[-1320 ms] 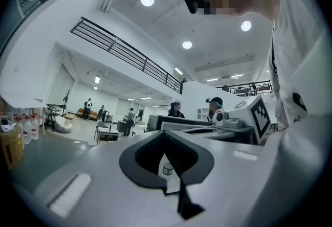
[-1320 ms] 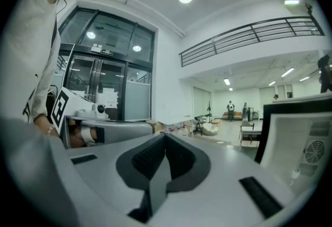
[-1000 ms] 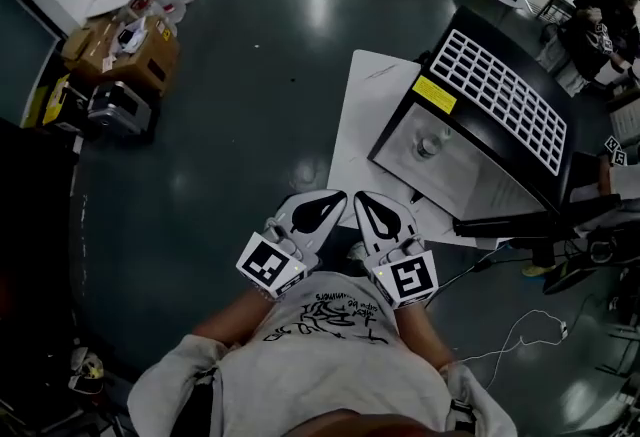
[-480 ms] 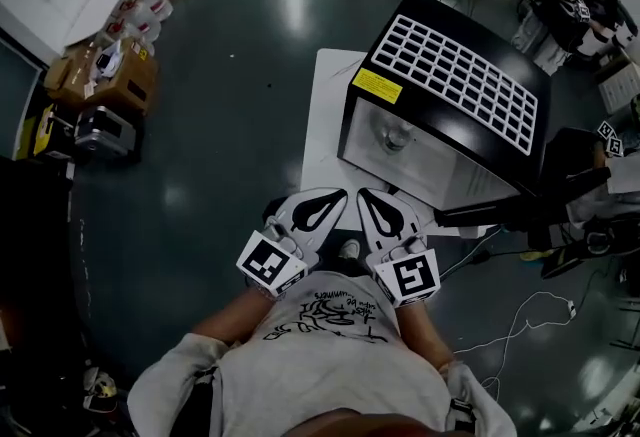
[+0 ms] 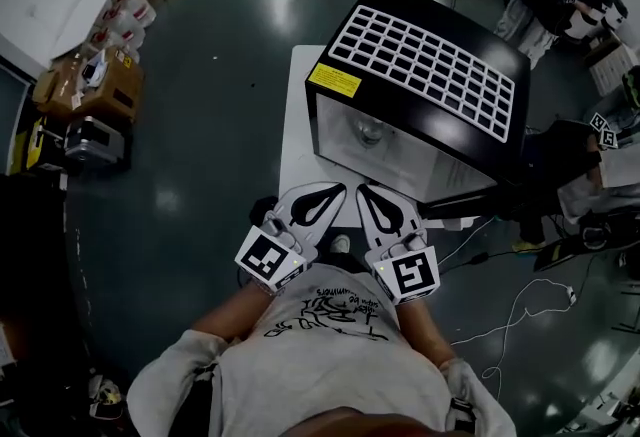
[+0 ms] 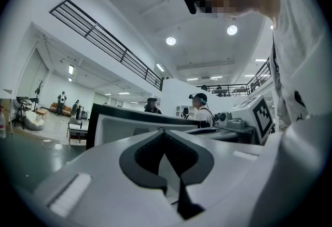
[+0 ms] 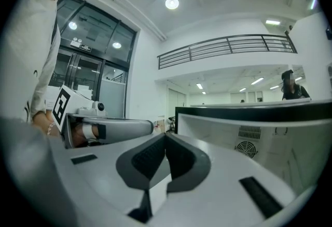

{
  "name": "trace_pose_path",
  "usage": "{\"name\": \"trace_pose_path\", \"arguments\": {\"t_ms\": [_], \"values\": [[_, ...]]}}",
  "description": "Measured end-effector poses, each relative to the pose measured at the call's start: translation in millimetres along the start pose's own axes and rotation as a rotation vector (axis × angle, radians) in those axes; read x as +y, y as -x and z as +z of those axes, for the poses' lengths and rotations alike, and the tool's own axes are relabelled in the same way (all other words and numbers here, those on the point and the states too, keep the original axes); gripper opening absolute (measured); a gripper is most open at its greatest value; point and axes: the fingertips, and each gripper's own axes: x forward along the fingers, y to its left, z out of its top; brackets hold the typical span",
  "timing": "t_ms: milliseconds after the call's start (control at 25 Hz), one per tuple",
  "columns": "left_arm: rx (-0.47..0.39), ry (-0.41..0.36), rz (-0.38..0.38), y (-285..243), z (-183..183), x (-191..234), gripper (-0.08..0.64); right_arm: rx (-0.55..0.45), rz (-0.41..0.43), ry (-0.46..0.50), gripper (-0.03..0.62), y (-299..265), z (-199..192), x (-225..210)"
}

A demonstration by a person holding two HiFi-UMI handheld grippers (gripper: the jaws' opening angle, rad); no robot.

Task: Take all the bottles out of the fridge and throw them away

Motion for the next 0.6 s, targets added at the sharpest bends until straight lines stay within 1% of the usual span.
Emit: {"name": "trace_pose_path", "arguments": {"t_ms": [160, 320, 600], "values": [[0.003, 0.001, -0.024, -13.4, -4.0, -3.6, 0.006, -0.004, -0.026, -0.005, 0.009, 5.9, -3.5, -13.0], [0.011, -0.008, -0.063, -23.7, -7.0, -6.4, 0.006, -0.001, -0.07, -0.016, 0.01, 10.6, -6.3, -23.6], [0.02, -0.002, -0.125, -30.1, -8.9, -3.6, 0.006, 0.007, -0.137, -0.03, 0.01, 10.1, -9.5, -28.3]]}}
